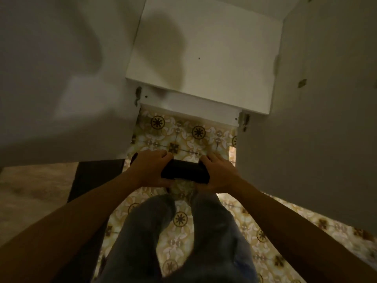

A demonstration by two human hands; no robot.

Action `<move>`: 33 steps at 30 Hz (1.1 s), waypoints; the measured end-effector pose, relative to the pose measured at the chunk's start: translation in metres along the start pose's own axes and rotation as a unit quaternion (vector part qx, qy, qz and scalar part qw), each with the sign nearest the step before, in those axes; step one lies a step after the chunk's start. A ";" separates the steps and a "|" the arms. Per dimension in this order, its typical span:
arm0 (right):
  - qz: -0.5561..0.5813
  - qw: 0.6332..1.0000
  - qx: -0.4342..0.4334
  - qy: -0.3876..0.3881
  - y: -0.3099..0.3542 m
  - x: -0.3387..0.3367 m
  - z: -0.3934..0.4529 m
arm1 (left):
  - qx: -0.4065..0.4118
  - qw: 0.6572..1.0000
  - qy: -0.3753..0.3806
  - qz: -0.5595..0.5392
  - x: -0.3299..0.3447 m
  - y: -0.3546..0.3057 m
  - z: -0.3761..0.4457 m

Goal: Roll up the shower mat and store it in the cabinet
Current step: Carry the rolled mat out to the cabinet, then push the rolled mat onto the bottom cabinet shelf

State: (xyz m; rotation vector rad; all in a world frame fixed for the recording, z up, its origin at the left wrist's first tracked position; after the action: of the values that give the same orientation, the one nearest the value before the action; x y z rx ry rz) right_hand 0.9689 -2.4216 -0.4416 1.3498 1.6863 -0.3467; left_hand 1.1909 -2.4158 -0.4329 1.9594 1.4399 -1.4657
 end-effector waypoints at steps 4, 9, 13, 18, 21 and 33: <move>0.041 0.998 0.028 0.029 -0.037 0.062 0.083 | -0.018 0.999 0.016 0.044 0.073 0.049 0.068; 0.051 0.998 0.033 0.023 -0.083 0.131 0.191 | -0.011 0.997 -0.016 0.072 0.159 0.115 0.149; 0.026 1.000 0.006 -0.003 -0.119 0.170 0.274 | -0.015 0.995 -0.025 0.095 0.215 0.170 0.215; 0.009 0.999 -0.029 -0.024 -0.156 0.185 0.365 | 0.003 0.976 -0.096 0.196 0.241 0.225 0.287; 0.047 0.996 -0.049 -0.060 -0.168 0.176 0.404 | 0.027 0.951 -0.178 0.252 0.235 0.250 0.309; -0.033 0.992 -0.067 -0.106 -0.184 0.146 0.456 | -0.079 0.964 -0.159 0.200 0.216 0.290 0.369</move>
State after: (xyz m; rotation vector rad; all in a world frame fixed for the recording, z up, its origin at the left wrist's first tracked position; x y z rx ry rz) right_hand 1.0264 -2.7146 -0.8590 1.1207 1.5503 -0.3939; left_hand 1.2274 -2.6972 -0.8653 1.6965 0.9277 -1.3538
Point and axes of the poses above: each hand's wrist, its own z-axis towards the middle knuckle, its own x-axis out of the palm, y = z × x, the point moved 5 cm from there along z, towards the middle knuckle, and after that the axes turned 2 degrees about x, right-handed, at the moved point
